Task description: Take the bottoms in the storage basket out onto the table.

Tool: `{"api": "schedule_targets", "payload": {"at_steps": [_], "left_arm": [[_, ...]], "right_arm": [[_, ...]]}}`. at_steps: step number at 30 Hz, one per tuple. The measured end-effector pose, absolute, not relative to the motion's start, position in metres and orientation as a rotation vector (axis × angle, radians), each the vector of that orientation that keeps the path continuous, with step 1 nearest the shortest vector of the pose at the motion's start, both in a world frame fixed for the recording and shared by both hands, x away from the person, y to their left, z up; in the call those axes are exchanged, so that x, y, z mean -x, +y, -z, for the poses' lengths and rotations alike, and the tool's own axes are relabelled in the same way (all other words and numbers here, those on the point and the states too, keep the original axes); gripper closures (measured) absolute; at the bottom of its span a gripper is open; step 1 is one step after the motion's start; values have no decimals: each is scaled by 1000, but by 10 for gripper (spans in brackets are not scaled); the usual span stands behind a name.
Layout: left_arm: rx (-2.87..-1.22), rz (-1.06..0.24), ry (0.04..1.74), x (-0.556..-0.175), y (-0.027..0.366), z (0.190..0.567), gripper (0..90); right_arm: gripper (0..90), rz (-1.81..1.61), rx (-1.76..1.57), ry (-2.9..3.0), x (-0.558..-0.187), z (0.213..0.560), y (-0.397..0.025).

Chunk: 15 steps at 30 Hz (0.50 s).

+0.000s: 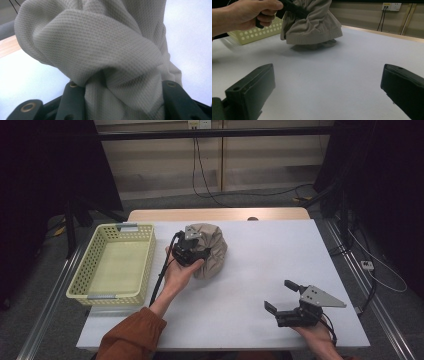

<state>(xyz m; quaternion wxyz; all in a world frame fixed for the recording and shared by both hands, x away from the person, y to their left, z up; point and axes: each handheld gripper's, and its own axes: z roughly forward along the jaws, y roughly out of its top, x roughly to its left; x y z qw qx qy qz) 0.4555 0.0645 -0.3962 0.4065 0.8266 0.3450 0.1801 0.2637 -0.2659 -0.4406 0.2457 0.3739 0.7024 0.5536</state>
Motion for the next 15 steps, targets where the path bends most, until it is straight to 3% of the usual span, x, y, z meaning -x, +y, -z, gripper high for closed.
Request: {"api": "schedule_targets", "payload": {"at_steps": [15], "left_arm": [[-2157, -437, 892, -462, 62, 415, 552]], "right_arm": [[0, -1510, -1020, 1916, -263, 440, -266]]}}
